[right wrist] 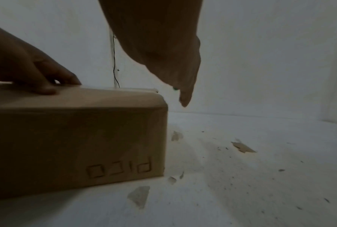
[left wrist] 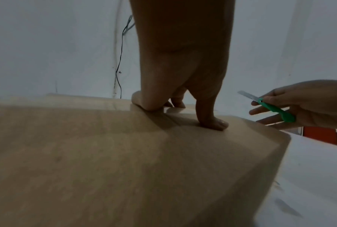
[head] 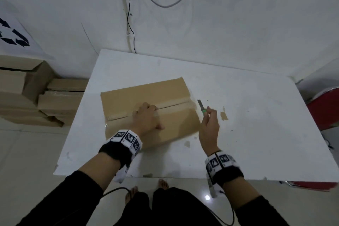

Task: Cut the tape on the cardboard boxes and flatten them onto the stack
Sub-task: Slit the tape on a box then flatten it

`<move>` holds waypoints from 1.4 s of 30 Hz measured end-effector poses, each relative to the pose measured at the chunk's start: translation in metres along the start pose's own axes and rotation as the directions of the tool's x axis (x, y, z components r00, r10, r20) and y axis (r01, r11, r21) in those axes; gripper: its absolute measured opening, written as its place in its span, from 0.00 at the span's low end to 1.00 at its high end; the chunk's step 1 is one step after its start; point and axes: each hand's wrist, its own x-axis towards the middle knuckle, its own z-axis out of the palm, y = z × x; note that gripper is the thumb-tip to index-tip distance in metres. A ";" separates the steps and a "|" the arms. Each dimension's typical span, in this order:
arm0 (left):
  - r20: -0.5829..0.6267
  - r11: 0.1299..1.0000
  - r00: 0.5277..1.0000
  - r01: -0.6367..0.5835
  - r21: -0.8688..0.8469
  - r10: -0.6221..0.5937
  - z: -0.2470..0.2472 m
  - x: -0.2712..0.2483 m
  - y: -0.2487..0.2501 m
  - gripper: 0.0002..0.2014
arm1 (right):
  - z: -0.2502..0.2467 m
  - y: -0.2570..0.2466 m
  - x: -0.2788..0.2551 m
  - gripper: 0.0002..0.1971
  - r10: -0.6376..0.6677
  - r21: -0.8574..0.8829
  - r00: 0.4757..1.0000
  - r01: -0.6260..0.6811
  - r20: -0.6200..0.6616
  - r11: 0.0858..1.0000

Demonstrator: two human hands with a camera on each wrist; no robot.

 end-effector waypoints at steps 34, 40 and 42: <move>0.056 0.943 0.964 -0.266 0.200 0.260 0.029 -0.014 0.036 0.49 | -0.005 -0.006 0.053 0.12 -0.403 -0.114 0.787 0.506 0.468 0.855; 0.055 0.949 0.963 -0.268 0.164 0.262 0.028 -0.016 0.035 0.47 | -0.006 -0.005 0.053 0.17 -0.381 -0.200 0.697 0.599 0.608 0.776; 0.052 0.952 0.964 -0.267 0.147 0.262 0.028 -0.017 0.035 0.48 | -0.013 -0.001 0.055 0.18 -0.378 -0.245 0.704 0.612 0.601 0.752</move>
